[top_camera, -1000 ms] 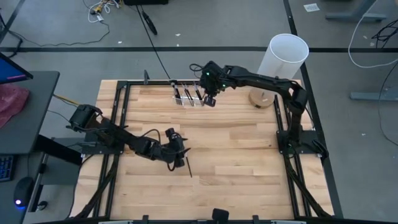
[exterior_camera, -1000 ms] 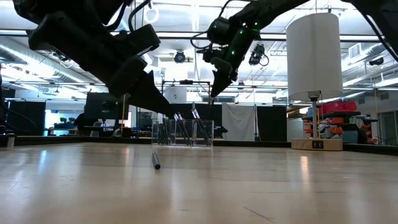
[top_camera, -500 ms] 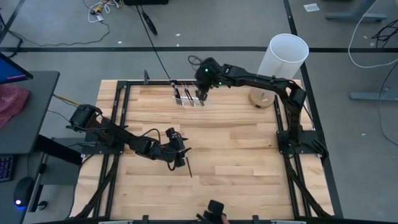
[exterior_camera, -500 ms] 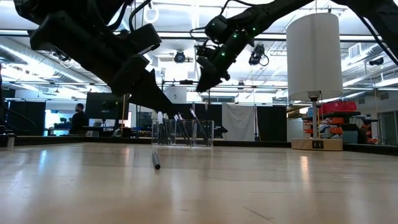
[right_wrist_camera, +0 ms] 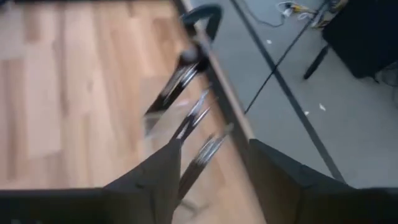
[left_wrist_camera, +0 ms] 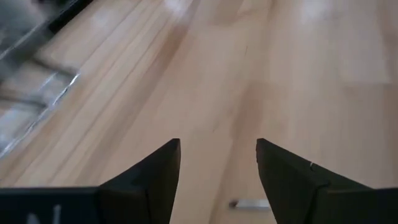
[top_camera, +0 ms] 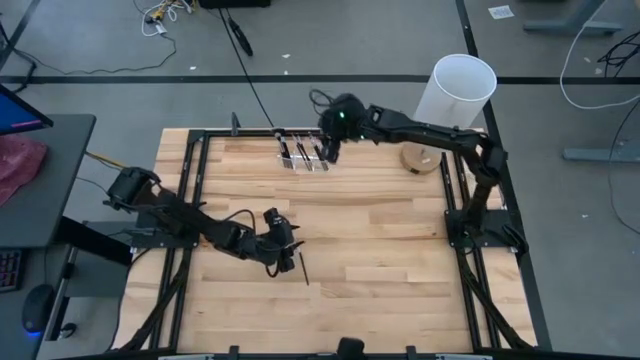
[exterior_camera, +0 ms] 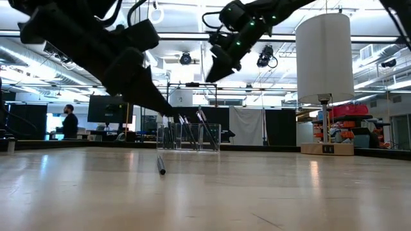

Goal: Put items in baskets/containers
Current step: Put the black eyeshadow brush into the transparent organizer

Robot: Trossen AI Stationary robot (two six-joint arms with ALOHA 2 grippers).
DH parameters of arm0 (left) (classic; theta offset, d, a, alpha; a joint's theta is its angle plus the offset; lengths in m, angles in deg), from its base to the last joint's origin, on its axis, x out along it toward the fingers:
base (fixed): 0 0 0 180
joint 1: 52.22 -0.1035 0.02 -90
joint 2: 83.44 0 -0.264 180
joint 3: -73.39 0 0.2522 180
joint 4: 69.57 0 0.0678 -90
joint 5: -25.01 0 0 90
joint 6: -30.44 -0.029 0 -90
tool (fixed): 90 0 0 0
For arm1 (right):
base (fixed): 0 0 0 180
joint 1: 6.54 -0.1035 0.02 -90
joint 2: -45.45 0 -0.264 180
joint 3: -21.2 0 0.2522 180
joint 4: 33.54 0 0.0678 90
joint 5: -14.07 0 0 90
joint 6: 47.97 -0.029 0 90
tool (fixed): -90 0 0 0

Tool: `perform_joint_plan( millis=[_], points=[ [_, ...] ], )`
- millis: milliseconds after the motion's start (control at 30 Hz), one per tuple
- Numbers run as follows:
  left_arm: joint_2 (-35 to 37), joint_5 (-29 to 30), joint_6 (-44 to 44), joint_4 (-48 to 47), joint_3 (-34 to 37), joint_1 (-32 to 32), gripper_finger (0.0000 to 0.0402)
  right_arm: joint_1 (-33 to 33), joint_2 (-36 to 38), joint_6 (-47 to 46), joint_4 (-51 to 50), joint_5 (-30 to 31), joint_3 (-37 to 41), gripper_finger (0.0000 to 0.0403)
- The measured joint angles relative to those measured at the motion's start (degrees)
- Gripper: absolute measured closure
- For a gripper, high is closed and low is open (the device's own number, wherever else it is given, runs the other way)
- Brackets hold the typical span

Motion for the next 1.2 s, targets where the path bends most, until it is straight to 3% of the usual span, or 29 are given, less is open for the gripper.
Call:
perform_joint_plan(
  millis=[200, 300, 433, 633, 767, 867, 1067, 1200],
  points=[
    [7.6, 0.7, 16.0, -15.5, 0.0, -0.1, 0.0197, -4.7, 10.0, -4.6, 11.3, 0.2, 20.0, 0.0251],
    [7.8, -2.3, 22.9, -15.4, 0.0, 0.8, 0.0201, -9.4, 15.8, -8.2, 23.1, 0.0, 31.4, 0.0266],
    [3.6, -3.8, 32.0, -11.8, 0.0, 4.1, 0.0207, -16.4, 20.4, -10.8, 43.4, 0.0, 46.3, 0.0284],
    [-6.7, -2.4, 45.3, -7.4, -3.7, 8.1, 0.022, -25.2, 20.7, -11.4, 70.8, 0.0, 63.6, 0.0305],
    [-14.0, -0.7, 47.4, -9.4, -10.9, 8.7, 0.0229, -27.9, 20.6, -14.1, 83.5, 1.5, 71.2, 0.0316],
    [-19.7, 2.1, 49.1, -16.2, -17.3, 8.6, 0.0235, -29.1, 20.4, -15.6, 90.4, 3.6, 74.8, 0.0322],
    [-27.9, 6.7, 55.0, -32.5, -27.8, 8.5, 0.0246, -30.3, 20.7, -15.8, 92.7, 4.0, 77.1, 0.033],
    [-28.9, 6.4, 52.3, -35.0, -28.4, 8.3, 0.0262, -31.0, 20.6, -15.9, 92.7, 3.9, 77.1, 0.033]
  ],
)
